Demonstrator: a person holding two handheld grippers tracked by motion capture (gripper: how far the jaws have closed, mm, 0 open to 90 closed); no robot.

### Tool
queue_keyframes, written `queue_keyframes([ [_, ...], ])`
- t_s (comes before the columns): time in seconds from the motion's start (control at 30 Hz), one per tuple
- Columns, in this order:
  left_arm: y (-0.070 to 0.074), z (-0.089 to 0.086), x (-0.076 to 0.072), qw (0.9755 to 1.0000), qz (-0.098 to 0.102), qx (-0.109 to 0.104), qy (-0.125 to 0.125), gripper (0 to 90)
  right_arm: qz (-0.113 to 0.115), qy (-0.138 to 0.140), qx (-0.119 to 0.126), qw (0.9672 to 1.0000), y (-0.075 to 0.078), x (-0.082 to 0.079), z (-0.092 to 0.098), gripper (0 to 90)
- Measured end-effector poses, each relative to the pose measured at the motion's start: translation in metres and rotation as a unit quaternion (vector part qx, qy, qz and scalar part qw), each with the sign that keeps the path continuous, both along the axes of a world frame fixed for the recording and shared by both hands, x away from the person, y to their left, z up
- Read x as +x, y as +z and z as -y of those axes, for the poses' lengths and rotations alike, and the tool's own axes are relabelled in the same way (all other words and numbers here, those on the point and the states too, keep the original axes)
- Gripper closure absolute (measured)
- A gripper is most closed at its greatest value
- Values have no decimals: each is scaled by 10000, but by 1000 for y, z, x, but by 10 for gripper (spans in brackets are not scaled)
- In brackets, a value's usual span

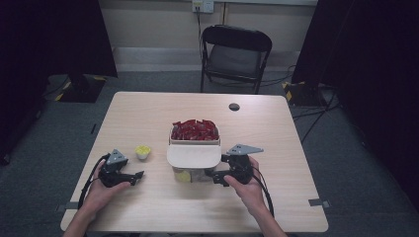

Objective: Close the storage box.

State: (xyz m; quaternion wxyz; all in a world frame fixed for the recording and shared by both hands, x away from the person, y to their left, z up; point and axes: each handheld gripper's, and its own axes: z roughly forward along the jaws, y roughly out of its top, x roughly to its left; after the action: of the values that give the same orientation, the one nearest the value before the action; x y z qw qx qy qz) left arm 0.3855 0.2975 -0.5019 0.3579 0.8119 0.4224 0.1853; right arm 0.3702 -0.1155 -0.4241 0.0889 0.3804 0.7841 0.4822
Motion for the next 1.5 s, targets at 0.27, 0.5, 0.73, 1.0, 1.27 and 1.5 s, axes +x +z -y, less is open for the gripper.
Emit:
queue_keyframes([
  [0.27,0,0,0,10000,5,-1,-2,148,13,14,-99,9999,-6,-1,-1,176],
  [0.5,0,0,0,10000,3,0,-5,148,10,-25,-269,9996,-13,-1,-1,181],
  [0.73,0,0,0,10000,1,0,-12,148,-36,-25,-297,9995,-17,-1,-1,190],
  [1.0,0,0,0,10000,2,3,-13,148,-34,-58,-280,9996,-17,-2,4,195],
  [1.27,0,0,0,10000,2,7,-25,147,-125,-125,-292,9994,-15,-3,9,195],
  [1.5,0,0,1,10000,0,0,-41,147,-158,-236,-226,9993,-14,-2,20,195],
])
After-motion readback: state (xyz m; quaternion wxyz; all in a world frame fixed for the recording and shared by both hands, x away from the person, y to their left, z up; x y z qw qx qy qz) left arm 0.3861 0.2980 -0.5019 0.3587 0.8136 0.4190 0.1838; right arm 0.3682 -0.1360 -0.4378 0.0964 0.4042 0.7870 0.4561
